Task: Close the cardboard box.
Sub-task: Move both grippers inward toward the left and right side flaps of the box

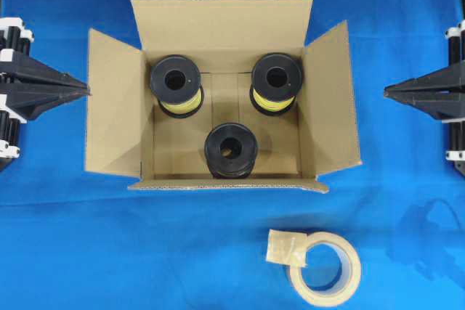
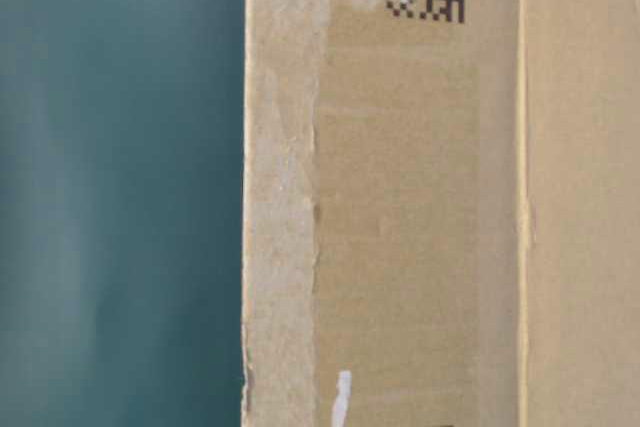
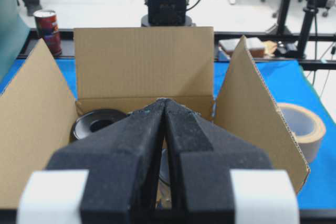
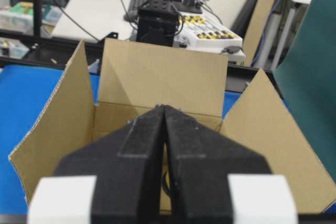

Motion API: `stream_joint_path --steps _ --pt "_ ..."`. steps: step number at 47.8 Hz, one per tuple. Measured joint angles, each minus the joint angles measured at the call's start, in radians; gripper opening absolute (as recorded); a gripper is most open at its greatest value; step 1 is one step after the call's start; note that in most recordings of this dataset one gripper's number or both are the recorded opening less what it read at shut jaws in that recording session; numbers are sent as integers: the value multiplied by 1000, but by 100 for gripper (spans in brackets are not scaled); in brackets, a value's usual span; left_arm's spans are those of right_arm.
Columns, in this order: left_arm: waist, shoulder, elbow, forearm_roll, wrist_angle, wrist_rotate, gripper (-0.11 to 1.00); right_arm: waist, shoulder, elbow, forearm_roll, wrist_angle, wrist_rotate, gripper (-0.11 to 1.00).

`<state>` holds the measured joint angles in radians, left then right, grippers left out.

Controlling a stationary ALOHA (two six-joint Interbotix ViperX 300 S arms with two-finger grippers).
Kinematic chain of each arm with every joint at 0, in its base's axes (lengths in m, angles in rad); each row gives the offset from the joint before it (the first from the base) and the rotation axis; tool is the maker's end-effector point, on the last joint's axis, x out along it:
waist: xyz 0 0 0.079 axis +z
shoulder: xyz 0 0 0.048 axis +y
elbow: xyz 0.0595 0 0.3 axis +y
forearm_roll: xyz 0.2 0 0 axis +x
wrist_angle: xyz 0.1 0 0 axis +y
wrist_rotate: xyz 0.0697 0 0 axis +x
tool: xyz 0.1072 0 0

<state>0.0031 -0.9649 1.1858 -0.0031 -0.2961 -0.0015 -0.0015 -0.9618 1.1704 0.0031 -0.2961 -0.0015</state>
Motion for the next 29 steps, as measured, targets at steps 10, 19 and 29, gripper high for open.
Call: stream_joint_path --steps 10,19,29 --pt "-3 -97 -5 -26 155 5 0 0 -29 -6 -2 66 9 0" --pt "3 -216 -11 -26 390 5 0 0 -89 -15 17 261 12 0" --pt "40 -259 32 -29 554 -8 0 0 -89 28 26 341 18 0"
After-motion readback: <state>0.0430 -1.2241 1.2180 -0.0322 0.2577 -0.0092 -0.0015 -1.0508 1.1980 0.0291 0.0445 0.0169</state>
